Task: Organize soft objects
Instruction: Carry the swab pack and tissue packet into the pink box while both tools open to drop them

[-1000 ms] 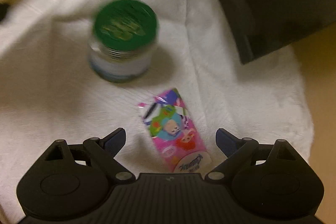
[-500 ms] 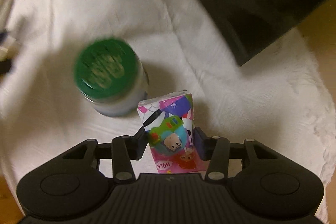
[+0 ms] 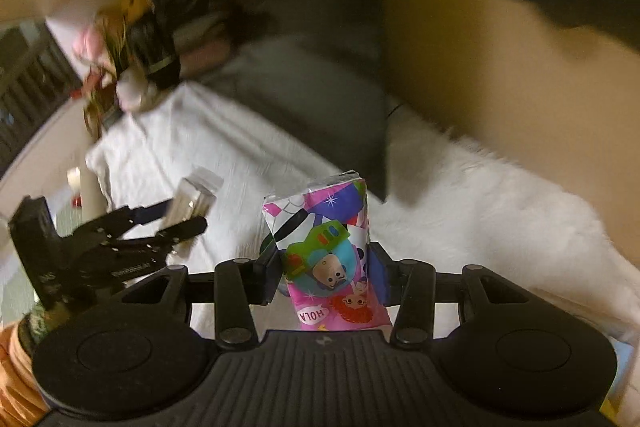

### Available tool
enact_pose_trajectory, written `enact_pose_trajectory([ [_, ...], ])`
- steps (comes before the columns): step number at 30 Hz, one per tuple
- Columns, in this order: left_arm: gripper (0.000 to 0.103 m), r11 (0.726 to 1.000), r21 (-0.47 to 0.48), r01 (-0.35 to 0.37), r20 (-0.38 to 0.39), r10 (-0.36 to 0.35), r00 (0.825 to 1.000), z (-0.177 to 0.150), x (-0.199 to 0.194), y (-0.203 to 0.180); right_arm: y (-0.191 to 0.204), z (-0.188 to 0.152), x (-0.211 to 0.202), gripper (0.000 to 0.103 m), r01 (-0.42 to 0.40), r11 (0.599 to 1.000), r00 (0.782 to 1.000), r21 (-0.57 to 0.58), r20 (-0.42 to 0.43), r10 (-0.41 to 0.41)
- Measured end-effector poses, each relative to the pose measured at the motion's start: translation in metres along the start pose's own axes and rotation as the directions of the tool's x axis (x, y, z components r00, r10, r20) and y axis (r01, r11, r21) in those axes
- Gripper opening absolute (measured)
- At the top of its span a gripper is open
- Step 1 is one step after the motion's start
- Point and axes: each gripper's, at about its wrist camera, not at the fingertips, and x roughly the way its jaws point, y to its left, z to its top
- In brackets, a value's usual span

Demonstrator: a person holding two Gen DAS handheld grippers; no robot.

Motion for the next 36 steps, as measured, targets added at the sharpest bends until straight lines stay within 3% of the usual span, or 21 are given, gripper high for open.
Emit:
enact_pose_trajectory([
  [4,0.076,0.995,0.061,0.079,0.006,-0.08,0.997,0.007,0.0,-0.049,-0.023,-0.015,-0.052,0.044,0.039,0.998,0.996,0.041,0.076,-0.042],
  [8,0.076,0.97,0.13,0.206,-0.02,-0.205,0.979,0.005,0.005,-0.109,-0.059,-0.038,-0.101,0.044,0.105,0.989,0.984,0.106,0.134,-0.119],
  [15,0.076,0.894,0.207,0.397,-0.133,-0.376,0.917,-0.019,0.036,-0.22,-0.125,-0.084,-0.134,0.045,0.251,0.932,0.944,0.262,0.146,-0.296],
  [19,0.076,0.882,0.158,0.445,-0.189,-0.415,0.89,-0.046,0.06,-0.26,-0.145,-0.1,-0.134,0.045,0.274,0.902,0.932,0.333,0.139,-0.335],
  [24,0.077,0.882,0.119,0.456,-0.168,-0.434,0.885,-0.07,0.089,-0.283,-0.157,-0.111,-0.113,0.045,0.302,0.87,0.917,0.39,0.13,-0.376],
  [28,0.077,0.903,0.189,0.387,-0.23,-0.342,0.911,-0.092,0.116,-0.298,-0.178,-0.117,-0.087,0.045,0.313,0.833,0.915,0.455,0.089,-0.393],
  [31,0.075,0.888,0.311,0.337,-0.199,-0.286,0.937,-0.106,0.121,-0.305,-0.196,-0.118,-0.054,0.045,0.328,0.818,0.921,0.472,0.033,-0.388],
  [36,0.074,0.885,0.308,0.35,-0.196,-0.301,0.933,-0.105,0.119,-0.304,-0.231,-0.122,0.006,0.044,0.424,0.78,0.9,0.461,-0.119,-0.419],
])
